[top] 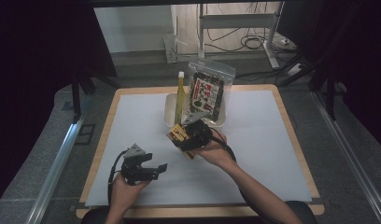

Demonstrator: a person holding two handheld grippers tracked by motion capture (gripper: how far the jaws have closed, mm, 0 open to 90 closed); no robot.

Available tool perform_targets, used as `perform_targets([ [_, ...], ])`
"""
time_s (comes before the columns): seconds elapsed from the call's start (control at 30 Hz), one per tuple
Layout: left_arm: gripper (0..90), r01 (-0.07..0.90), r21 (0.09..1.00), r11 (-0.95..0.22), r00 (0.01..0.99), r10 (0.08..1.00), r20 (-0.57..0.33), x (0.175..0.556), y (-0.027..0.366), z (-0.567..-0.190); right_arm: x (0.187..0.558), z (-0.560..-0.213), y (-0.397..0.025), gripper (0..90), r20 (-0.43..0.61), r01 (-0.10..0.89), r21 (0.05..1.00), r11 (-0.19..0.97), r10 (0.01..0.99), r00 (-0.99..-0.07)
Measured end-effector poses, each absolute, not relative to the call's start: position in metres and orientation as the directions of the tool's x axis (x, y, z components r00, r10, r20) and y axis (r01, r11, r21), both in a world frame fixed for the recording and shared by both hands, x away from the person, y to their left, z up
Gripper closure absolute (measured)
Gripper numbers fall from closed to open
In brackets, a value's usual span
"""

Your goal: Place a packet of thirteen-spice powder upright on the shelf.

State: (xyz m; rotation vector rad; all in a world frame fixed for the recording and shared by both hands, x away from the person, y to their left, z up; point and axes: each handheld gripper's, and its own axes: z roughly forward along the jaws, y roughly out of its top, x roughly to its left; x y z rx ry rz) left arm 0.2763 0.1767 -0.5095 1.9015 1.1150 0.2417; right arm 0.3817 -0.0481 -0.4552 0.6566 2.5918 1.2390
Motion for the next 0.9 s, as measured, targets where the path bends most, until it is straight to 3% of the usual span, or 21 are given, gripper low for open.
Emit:
perform_targets([
  [0.47,41.1,0.603,0.792,-0.101,0.572,0.746,-0.340,0.299,0.136,-0.502,0.378,-0.455,-0.052,32.5,0.040,0.309,0.828,0.467,0.501,-0.864],
  [0.9,51.7,0.609,0.793,-0.028,0.562,0.720,-0.407,0.311,0.132,-0.503,0.378,-0.457,-0.049,32.5,0.044,0.310,0.835,0.454,0.507,-0.861],
])
